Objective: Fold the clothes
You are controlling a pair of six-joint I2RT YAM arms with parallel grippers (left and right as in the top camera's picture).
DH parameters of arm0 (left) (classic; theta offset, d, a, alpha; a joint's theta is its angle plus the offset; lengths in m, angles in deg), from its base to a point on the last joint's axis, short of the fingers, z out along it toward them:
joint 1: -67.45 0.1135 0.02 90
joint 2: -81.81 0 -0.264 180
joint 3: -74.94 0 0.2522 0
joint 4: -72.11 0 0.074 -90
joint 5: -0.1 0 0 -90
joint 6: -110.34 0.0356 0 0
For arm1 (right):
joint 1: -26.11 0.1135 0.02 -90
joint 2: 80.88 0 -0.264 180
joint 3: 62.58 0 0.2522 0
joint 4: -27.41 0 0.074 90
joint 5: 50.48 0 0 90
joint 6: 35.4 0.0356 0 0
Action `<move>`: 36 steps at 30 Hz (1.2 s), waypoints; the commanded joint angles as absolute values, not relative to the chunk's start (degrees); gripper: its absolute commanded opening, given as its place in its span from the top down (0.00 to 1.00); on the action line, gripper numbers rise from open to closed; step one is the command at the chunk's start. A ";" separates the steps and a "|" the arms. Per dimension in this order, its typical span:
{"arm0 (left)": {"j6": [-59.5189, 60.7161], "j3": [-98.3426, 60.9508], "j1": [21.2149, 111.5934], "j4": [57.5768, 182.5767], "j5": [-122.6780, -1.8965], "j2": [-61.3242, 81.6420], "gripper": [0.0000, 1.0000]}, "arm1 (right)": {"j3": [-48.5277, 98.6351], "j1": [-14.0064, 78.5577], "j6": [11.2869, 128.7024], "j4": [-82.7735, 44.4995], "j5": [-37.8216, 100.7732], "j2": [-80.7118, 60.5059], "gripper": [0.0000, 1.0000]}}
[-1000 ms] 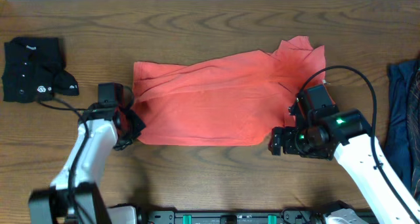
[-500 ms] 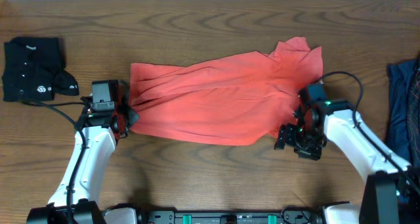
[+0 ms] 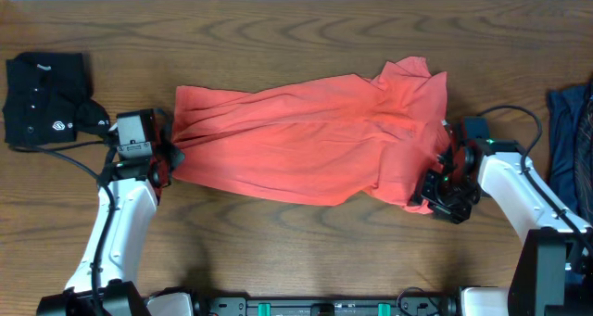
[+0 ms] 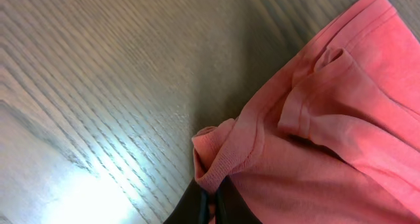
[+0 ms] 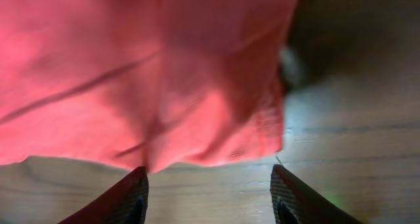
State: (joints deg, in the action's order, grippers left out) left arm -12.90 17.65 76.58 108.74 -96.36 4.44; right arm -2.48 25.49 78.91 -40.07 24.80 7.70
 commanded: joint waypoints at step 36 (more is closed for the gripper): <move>-13.40 17.91 77.08 109.31 -96.23 4.66 0.94 | 5.15 25.14 76.57 -40.13 29.00 0.36 0.99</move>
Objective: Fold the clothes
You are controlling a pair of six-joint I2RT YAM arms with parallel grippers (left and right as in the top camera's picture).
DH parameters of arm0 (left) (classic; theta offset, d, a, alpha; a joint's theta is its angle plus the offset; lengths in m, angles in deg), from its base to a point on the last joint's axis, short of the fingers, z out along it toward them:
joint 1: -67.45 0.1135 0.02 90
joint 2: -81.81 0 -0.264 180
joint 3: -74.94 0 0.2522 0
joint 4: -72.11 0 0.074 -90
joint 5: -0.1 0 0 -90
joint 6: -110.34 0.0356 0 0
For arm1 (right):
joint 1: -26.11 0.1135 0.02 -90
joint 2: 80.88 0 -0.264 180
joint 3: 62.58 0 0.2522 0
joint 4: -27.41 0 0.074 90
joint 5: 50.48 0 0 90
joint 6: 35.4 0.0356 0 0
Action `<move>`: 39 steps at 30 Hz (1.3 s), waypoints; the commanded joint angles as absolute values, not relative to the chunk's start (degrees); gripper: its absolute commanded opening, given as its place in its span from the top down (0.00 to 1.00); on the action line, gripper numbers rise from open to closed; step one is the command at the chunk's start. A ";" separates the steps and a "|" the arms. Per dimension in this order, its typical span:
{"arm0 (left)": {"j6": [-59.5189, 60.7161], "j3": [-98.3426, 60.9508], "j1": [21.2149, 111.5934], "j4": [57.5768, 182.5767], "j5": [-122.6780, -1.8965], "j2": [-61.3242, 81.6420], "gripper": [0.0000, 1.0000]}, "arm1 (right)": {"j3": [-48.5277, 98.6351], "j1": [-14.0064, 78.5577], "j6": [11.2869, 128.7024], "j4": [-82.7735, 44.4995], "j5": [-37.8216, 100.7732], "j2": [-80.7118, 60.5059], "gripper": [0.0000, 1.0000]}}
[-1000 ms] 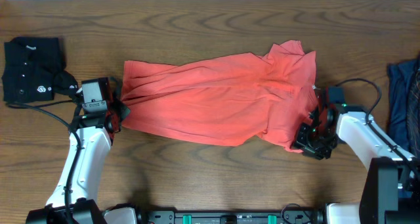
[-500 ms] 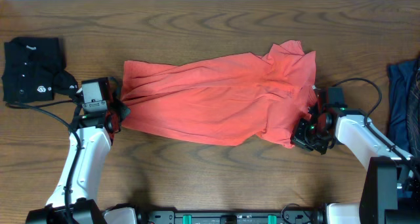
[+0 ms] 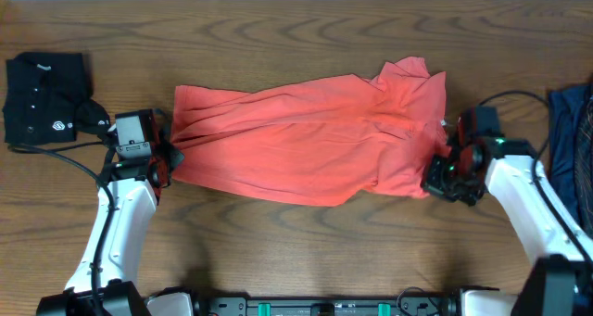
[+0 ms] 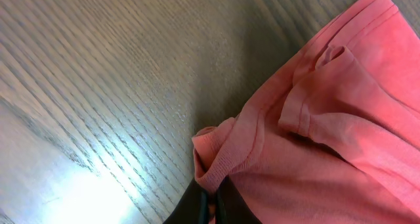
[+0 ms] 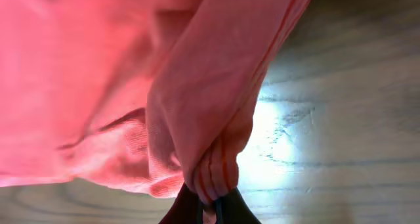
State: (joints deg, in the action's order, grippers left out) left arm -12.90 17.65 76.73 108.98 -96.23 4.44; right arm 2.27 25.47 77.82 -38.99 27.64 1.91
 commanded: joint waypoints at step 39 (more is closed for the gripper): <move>-10.01 16.47 76.97 126.91 -88.76 23.20 0.94 | 13.33 17.12 70.87 -50.82 35.20 0.81 0.99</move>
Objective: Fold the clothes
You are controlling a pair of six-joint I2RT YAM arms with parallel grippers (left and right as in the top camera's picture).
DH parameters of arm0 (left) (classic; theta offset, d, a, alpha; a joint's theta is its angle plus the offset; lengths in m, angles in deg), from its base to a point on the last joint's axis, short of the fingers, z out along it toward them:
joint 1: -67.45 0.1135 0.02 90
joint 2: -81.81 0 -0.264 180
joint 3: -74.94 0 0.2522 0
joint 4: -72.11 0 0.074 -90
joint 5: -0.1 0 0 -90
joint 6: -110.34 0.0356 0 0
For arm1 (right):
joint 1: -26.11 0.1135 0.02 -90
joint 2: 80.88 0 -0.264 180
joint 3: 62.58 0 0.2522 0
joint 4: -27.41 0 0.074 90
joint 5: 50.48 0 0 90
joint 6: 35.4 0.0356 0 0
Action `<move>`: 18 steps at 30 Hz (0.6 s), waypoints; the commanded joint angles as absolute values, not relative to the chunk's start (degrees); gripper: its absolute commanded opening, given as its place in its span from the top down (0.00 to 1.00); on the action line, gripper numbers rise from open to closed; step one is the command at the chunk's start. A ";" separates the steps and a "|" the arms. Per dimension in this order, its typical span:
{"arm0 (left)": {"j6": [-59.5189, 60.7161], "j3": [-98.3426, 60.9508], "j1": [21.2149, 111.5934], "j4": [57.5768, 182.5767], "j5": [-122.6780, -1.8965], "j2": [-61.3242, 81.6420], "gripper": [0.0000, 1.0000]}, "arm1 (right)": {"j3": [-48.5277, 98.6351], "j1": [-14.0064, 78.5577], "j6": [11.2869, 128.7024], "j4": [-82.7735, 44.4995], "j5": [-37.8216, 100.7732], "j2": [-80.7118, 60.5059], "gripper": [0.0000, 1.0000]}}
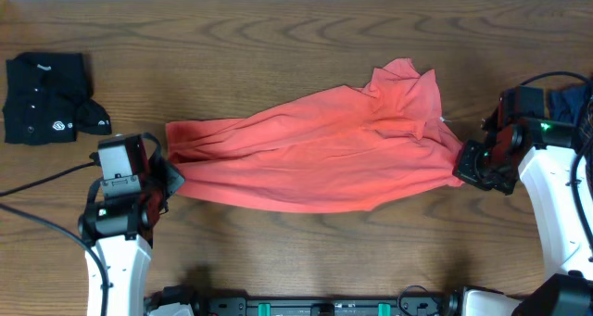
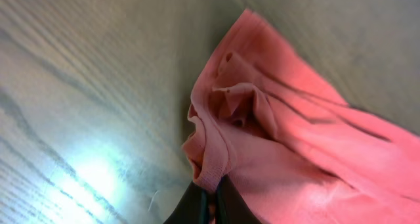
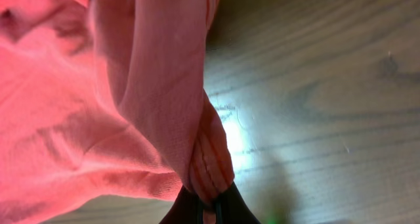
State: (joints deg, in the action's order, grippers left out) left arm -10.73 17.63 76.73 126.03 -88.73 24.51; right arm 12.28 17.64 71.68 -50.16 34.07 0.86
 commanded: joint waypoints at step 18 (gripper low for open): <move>-10.19 16.49 76.97 126.89 -88.89 15.57 0.94 | 19.16 23.96 70.72 -46.14 34.48 1.10 0.99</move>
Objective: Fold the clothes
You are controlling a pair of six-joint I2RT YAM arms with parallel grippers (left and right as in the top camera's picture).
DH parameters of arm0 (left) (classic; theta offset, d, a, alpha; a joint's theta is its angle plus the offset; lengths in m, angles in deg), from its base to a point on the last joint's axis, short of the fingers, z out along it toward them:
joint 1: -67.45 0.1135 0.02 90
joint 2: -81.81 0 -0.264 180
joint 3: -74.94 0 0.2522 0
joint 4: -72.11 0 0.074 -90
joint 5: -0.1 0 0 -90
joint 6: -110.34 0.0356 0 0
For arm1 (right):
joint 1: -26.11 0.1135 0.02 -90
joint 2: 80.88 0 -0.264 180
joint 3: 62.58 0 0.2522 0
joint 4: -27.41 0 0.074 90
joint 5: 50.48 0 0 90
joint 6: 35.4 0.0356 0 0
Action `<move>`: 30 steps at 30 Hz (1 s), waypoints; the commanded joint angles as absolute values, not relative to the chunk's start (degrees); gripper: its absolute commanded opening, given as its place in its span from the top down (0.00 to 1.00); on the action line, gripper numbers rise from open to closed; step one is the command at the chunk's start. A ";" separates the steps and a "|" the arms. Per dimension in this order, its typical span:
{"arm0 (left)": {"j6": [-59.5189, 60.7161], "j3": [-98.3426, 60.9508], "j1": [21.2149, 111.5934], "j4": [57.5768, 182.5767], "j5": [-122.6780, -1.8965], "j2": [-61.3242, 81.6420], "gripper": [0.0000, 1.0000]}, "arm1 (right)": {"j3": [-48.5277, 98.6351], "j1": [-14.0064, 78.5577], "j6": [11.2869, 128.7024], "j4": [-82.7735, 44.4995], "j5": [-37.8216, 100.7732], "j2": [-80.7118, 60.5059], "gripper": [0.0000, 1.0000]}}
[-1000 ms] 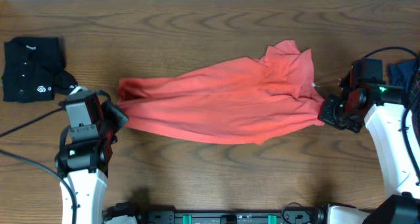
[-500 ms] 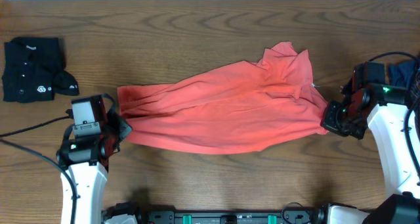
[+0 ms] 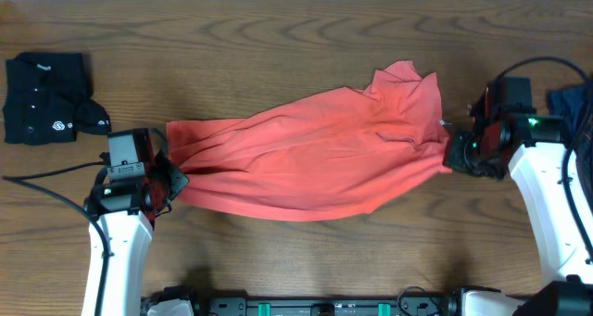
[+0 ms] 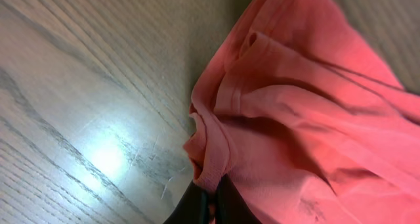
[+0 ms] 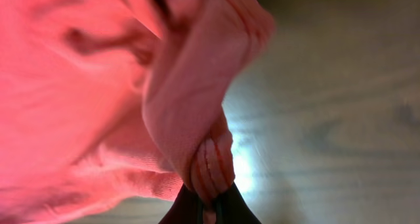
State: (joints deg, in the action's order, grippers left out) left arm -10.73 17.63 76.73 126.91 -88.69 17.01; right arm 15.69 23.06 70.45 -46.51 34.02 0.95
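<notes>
A coral-red shirt (image 3: 306, 154) is stretched left to right across the middle of the wooden table (image 3: 296, 38). My left gripper (image 3: 173, 181) is shut on the shirt's left end, and the bunched hem (image 4: 209, 159) shows pinched at its fingertips. At the shirt's right end my right gripper (image 3: 451, 157) is shut on a gathered wad of fabric (image 5: 211, 165). The cloth hangs taut between the two, with a crumpled flap (image 3: 403, 80) at the upper right.
A folded black garment (image 3: 46, 98) lies at the table's far left. A dark blue piece of clothing (image 3: 573, 107) sits at the right edge, just behind my right arm. Black cables trail from both arms.
My right gripper has moved a little up and left with its end of the shirt. My left gripper, still shut on the other end, sits slightly farther up and to the right.
The shirt lay wide and rumpled with my left gripper shut on its left end and my right gripper open at its right edge. Then the right gripper was shut on that edge. After that both ends stood farther apart and the shirt was pulled into a narrower, taut band.
</notes>
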 commanded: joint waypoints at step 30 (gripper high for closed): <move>-11.06 16.49 76.97 122.89 -89.02 13.32 0.94 | 38.44 26.95 70.21 -48.15 28.49 24.64 0.79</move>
